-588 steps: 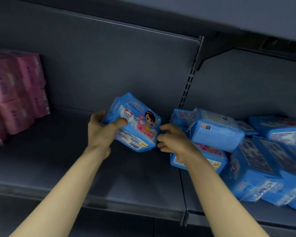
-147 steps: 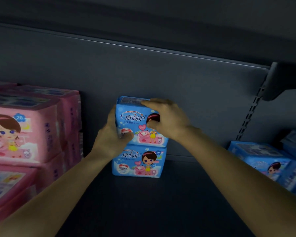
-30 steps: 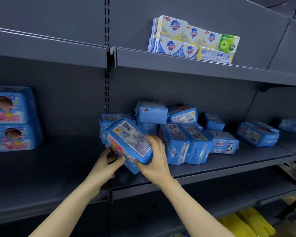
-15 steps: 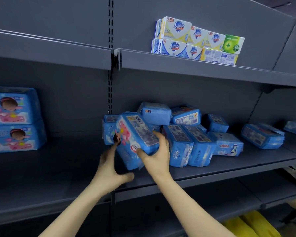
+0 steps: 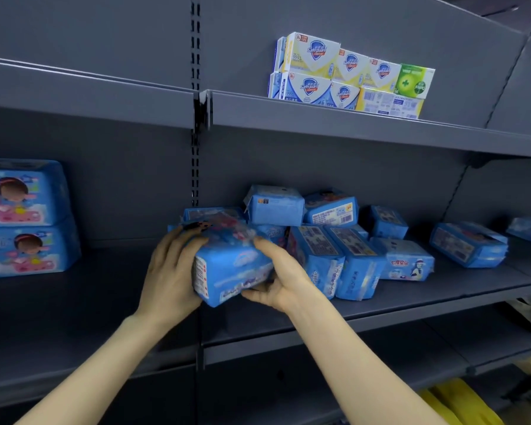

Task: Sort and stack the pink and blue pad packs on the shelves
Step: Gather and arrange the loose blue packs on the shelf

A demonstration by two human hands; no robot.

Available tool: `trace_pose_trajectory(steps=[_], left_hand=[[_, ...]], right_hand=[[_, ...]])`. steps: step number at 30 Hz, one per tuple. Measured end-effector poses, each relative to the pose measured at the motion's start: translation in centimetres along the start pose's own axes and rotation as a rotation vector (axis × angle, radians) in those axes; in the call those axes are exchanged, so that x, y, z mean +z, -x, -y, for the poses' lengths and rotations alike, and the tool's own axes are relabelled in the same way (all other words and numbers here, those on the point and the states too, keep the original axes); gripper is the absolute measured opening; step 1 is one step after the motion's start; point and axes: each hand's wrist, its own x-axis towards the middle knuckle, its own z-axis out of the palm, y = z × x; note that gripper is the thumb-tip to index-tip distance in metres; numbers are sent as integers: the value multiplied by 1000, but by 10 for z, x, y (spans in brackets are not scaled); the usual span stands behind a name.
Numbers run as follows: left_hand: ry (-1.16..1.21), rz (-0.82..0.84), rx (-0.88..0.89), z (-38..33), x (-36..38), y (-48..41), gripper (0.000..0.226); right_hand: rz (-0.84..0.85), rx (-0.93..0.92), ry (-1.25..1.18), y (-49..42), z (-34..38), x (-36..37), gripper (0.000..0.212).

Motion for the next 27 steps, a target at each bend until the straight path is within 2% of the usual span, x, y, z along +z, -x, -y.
trace_pose_trajectory(steps=[2, 5, 6, 8, 10, 12, 14, 16, 21, 23, 25, 27], left_hand=[[228, -46, -227, -6, -6, -3, 74], [741, -57, -611, -12, -11, -2, 87], [897, -21, -675, -9, -11, 1, 94], [1161, 52, -748, -7, -15, 8, 108], [1312, 116, -804, -9, -19, 15, 105], [1391, 188, -817, -11, -21, 20, 103], [1413, 243, -834, -11, -24, 23, 104], [1373, 255, -851, -9, -28, 25, 107], [1150, 51, -852, 6, -43, 26, 134], [979, 86, -806, 13, -53, 29, 129], [847, 125, -774, 22, -63, 36, 114], [784, 117, -756, 25, -68, 40, 96]], right_hand=[[32, -49, 43, 0, 5, -5, 25], [56, -256, 248, 1, 8, -11, 19], [52, -359, 391, 3, 8, -13, 23], [86, -525, 639, 4, 6, -16, 50], [168, -581, 777, 5, 5, -16, 71], [268, -576, 807, 5, 4, -14, 79], [352, -551, 738, 3, 0, -10, 73], [330, -573, 702, 0, -5, -7, 66], [207, -660, 884, -11, -17, 2, 77], [240, -633, 951, -11, -16, 10, 77], [294, -629, 1030, -11, -15, 24, 77], [279, -685, 1107, -12, -16, 36, 77]])
